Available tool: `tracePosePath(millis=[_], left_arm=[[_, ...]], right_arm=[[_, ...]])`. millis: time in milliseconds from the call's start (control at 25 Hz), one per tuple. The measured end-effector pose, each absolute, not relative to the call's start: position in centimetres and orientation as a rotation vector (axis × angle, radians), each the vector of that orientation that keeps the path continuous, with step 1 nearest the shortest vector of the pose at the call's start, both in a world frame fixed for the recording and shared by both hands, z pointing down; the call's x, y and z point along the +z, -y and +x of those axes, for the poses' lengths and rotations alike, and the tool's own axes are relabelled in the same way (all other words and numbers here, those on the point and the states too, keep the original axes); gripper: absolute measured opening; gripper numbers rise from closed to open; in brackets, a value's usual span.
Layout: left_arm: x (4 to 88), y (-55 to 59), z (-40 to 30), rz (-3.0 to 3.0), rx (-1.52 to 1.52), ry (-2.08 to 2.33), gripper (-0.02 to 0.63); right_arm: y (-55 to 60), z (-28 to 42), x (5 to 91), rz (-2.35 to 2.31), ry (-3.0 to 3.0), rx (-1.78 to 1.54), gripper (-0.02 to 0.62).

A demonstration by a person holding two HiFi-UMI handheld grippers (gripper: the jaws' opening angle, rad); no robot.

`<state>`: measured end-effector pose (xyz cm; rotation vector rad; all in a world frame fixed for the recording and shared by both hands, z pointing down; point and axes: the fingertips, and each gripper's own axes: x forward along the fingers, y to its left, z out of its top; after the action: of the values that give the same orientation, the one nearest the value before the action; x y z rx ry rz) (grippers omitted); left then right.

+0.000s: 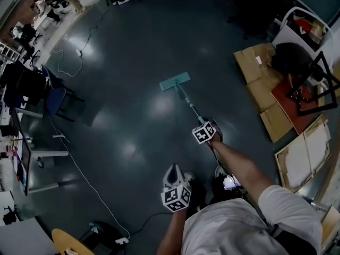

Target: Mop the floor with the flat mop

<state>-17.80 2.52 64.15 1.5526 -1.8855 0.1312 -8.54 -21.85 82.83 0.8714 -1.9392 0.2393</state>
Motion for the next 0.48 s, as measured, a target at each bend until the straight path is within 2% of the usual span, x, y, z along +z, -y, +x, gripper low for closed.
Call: tracePosePath(millis=[240, 480], left_arm=[[64.3, -2.9, -17.0, 1.558, 0.127, 1.878, 0.005], [63.3, -3.2, -15.2, 1.619, 0.108, 1.849, 0.005]], right_arm=[[19.9, -6.0, 81.0, 0.857, 1.96, 0.266, 0.112], [13.9, -2.4, 75.4, 0.834, 2.031, 0.313, 0.112]])
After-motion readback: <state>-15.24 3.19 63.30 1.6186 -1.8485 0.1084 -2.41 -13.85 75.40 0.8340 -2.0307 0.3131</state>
